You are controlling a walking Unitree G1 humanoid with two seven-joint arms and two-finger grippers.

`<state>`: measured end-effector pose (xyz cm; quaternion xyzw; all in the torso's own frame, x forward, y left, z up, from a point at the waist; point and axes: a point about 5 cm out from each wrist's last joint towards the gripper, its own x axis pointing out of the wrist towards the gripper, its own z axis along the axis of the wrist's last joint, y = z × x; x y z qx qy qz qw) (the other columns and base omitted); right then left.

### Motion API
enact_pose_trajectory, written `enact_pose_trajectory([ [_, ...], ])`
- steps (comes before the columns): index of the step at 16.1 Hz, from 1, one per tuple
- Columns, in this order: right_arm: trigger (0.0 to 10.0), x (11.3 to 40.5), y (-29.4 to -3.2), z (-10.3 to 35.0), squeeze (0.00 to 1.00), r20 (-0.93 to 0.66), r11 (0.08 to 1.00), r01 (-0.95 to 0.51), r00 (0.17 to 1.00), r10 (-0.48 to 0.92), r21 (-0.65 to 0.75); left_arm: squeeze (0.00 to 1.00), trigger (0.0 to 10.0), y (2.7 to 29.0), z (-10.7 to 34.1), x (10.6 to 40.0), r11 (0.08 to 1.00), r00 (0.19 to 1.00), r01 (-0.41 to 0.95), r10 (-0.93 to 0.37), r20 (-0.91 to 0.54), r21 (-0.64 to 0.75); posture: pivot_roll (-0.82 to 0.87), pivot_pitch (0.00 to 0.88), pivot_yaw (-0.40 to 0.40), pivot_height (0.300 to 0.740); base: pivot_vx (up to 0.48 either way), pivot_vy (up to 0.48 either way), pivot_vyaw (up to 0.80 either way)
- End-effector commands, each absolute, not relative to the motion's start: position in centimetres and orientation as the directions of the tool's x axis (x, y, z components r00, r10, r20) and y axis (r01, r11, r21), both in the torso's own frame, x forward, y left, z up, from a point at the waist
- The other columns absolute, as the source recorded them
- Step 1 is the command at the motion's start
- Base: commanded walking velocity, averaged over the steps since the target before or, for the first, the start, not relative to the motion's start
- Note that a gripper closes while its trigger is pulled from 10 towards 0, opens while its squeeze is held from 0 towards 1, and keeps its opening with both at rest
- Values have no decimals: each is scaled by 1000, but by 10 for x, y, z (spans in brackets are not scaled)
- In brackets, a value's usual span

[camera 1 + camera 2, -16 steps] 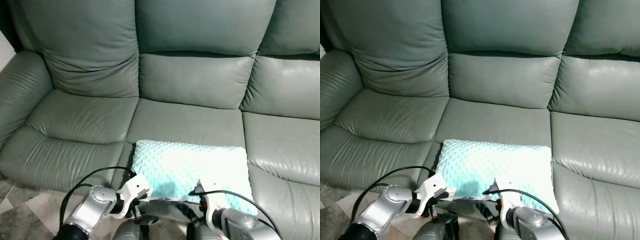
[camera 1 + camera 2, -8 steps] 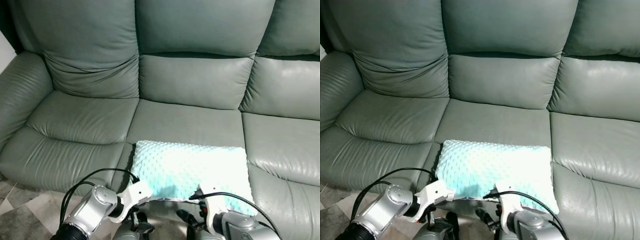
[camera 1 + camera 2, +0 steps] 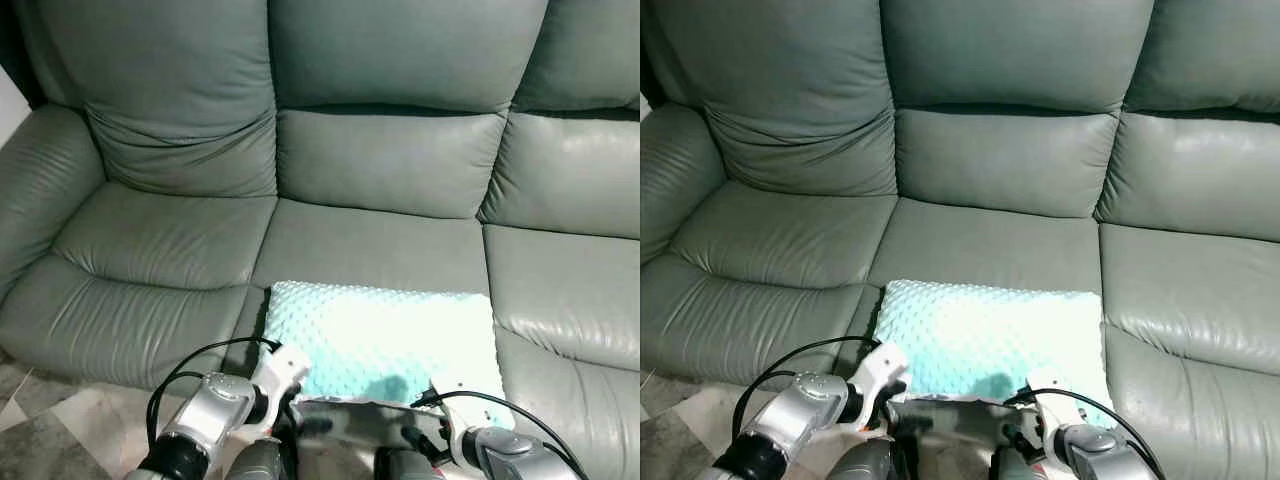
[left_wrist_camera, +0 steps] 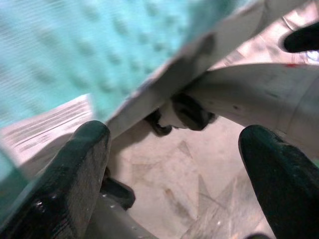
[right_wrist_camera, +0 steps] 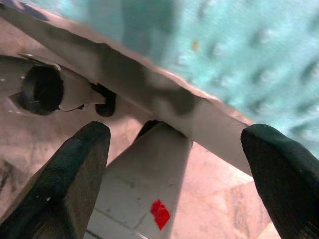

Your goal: Move the pillow to the sofa

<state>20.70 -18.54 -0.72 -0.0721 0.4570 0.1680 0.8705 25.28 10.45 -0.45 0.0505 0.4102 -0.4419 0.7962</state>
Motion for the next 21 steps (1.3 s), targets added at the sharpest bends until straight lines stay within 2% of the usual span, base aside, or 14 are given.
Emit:
enact_pose_trajectory([
  [1,10000,203,-186,-14,0,-827,938,-343,517,222,37,0,10000,112,-15,247,647,280,703,-633,-722,-296,-95,261,109,740,0,0,0],
  [3,10000,206,-186,-22,0,-826,936,-349,517,224,36,0,10000,109,-23,242,642,249,707,-618,-746,-296,-93,269,109,740,0,0,0],
  [7,10000,225,-179,-29,0,-792,957,-286,571,217,56,0,10000,103,-33,246,694,288,669,-571,-768,-265,-91,274,112,740,0,0,0],
  [10,10000,239,-169,-30,0,-760,967,-245,614,214,74,0,10000,96,-31,258,764,382,610,-515,-767,-209,-89,284,118,740,0,0,0],
  [14,10000,246,-164,-28,0,-720,972,-215,660,213,91,0,10000,96,-22,274,803,476,585,-454,-754,-114,-91,291,121,740,0,0,0],
  [17,10000,258,-163,-20,0,-655,980,-179,730,194,90,0,10000,98,-14,286,840,546,538,-416,-727,-76,-88,292,124,740,0,0,0],
  [21,10000,269,-164,-13,0,-598,986,-140,785,164,87,0,10000,100,-11,291,873,602,486,-376,-704,-51,-85,289,125,740,0,0,0],
])
